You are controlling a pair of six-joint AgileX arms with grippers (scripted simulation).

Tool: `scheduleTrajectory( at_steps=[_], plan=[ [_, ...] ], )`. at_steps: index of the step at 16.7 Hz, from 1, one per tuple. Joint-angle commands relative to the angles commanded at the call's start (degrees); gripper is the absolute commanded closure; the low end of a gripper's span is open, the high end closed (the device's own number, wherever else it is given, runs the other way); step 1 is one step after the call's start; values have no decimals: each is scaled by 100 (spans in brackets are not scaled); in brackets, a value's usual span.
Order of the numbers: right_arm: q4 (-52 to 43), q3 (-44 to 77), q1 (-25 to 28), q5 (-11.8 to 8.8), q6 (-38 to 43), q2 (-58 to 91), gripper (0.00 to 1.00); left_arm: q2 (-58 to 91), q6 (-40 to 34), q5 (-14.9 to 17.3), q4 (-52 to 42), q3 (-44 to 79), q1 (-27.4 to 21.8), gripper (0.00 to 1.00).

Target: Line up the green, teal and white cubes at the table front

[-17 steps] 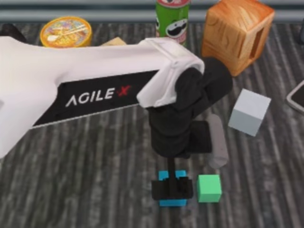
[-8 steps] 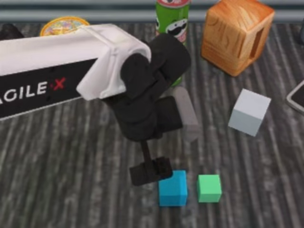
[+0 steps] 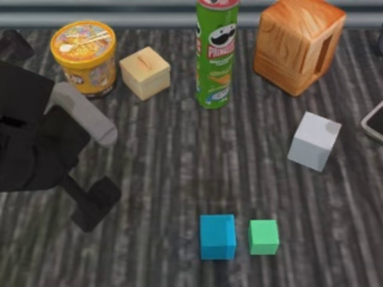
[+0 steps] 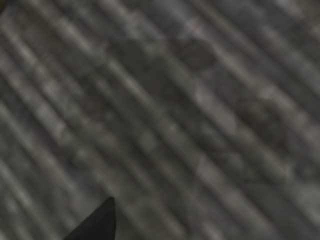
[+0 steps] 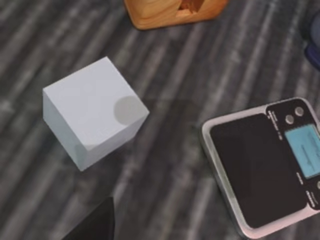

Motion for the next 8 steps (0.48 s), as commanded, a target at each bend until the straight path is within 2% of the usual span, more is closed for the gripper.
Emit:
scheduleTrajectory(
  at_steps=[4,8],
  plan=[
    [-1397,1984,296,2,-865,2713,0,-2272,-745,32,1082,-1804,997,0],
    [-2554,3692,552,3,-1610,4819,0,-4370,-1410,60,2157,-3272,1854,0]
  ],
)
